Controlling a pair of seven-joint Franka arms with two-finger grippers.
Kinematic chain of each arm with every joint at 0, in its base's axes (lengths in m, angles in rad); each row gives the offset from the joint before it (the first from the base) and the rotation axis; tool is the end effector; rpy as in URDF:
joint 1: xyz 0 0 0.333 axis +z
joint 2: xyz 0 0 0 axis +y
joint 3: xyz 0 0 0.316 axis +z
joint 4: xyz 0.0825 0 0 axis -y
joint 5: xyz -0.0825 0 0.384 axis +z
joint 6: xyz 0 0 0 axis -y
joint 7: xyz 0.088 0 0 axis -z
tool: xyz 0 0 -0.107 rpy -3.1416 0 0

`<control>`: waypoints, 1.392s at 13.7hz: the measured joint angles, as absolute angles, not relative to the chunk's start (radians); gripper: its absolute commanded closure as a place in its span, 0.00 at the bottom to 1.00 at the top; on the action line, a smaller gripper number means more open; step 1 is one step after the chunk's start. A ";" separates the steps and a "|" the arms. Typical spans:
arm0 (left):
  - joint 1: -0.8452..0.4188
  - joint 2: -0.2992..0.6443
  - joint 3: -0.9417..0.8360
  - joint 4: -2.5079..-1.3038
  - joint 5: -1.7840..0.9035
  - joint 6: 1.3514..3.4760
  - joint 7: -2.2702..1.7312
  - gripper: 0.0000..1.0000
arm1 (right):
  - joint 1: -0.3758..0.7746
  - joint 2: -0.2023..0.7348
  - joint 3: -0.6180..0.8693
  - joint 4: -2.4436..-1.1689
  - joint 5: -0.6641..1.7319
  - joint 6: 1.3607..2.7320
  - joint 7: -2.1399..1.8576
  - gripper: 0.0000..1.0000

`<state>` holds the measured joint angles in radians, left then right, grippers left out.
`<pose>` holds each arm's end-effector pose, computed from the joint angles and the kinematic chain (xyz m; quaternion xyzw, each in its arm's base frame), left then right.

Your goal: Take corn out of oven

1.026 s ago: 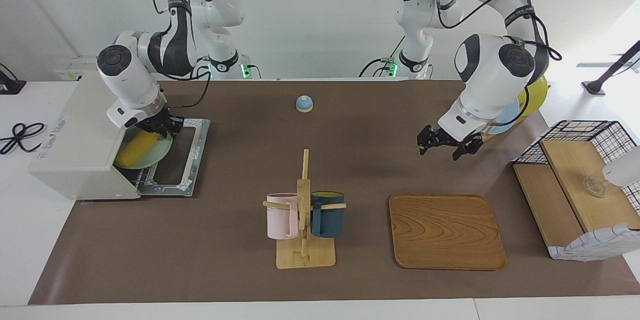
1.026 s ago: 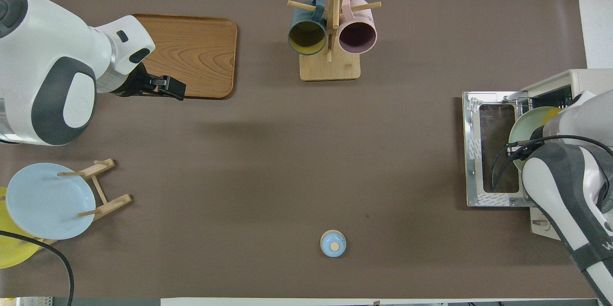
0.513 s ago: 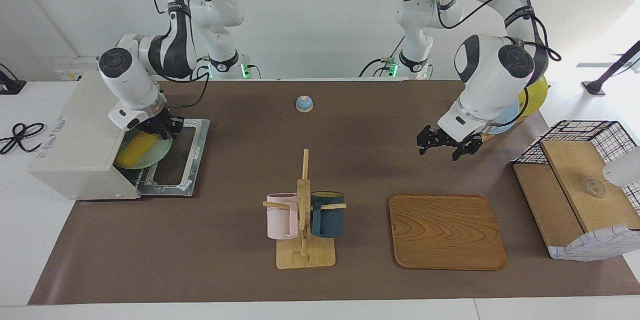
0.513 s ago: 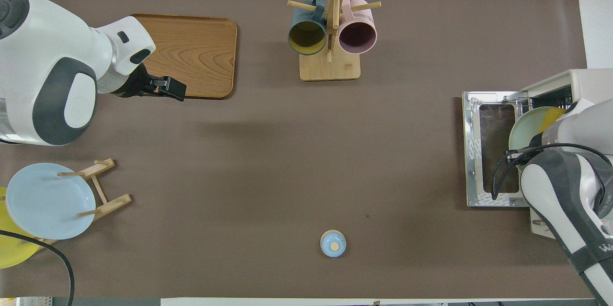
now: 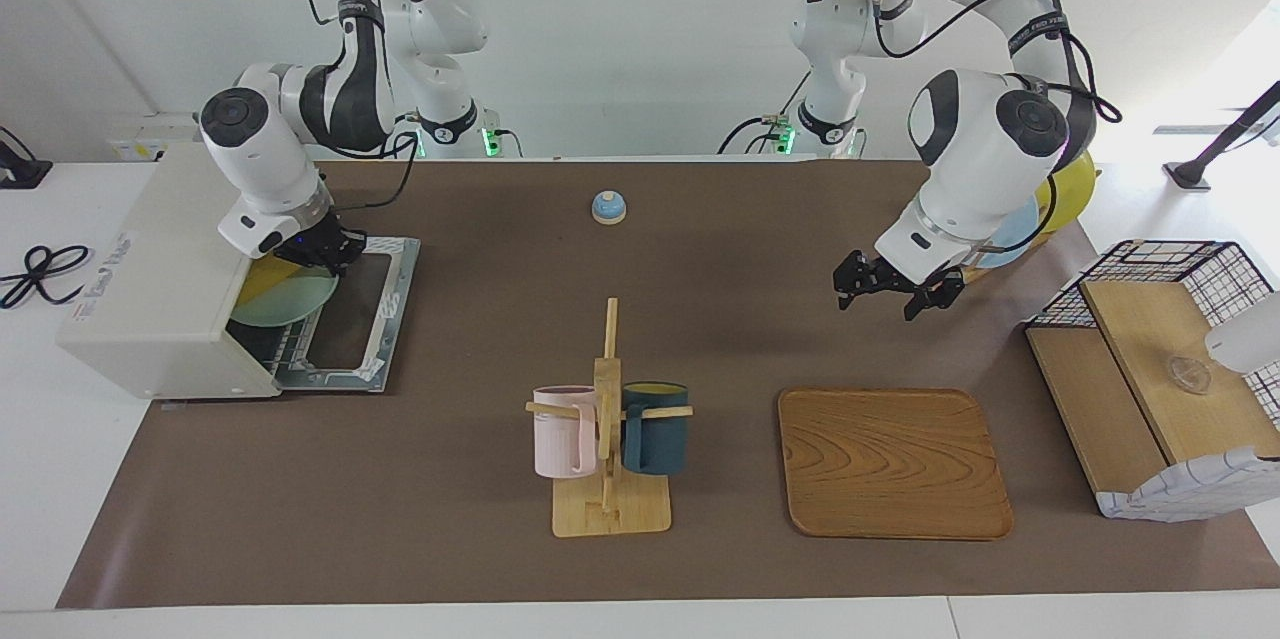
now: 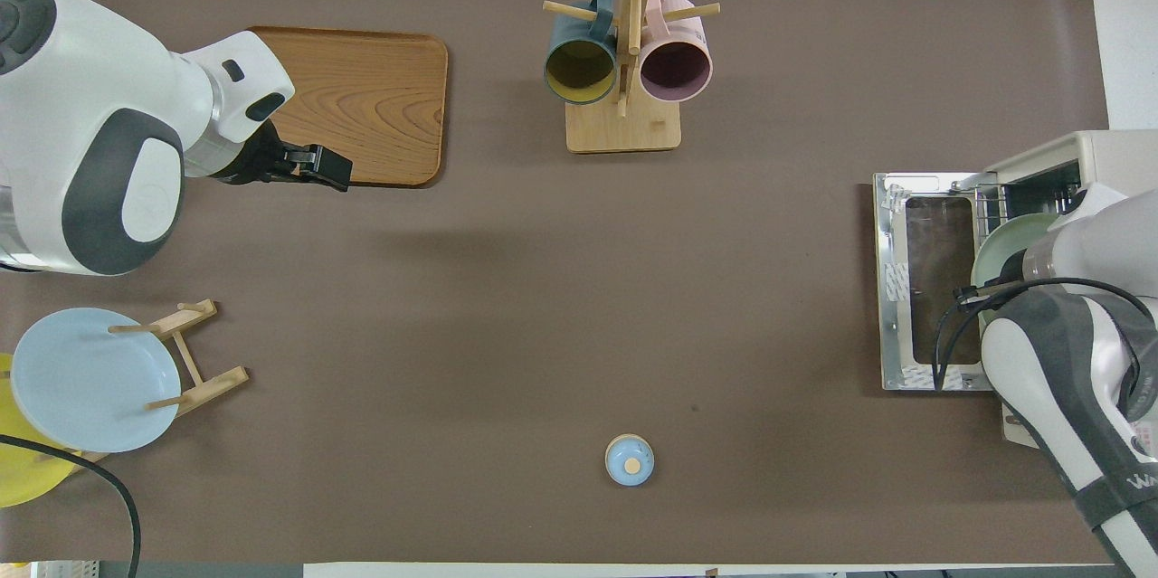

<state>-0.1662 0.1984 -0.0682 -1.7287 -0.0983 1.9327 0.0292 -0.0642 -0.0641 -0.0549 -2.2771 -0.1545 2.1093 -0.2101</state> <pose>0.6025 -0.1482 0.4641 0.9921 -0.1134 -0.0025 0.0527 0.4914 -0.0661 0.3745 0.9928 0.0884 -0.0612 0.0531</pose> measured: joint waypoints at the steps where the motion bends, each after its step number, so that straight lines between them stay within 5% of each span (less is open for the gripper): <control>1: -0.166 0.198 -0.068 -1.729 -0.098 1.933 0.029 0.00 | -0.051 -0.064 -0.054 -2.274 -0.175 2.109 -0.210 1.00; 6: -0.166 0.198 -0.068 -1.729 -0.098 1.936 0.030 0.00 | 0.040 -0.049 -0.036 -2.148 -0.189 1.976 -0.199 1.00; 12: -0.164 0.198 -0.062 -1.729 -0.105 1.945 0.036 0.00 | 0.327 0.001 -0.024 -2.056 -0.188 1.921 0.116 1.00; 19: -0.121 0.198 -0.057 -1.729 -0.105 1.954 0.090 0.00 | 0.652 0.271 -0.016 -1.737 -0.139 1.869 0.595 1.00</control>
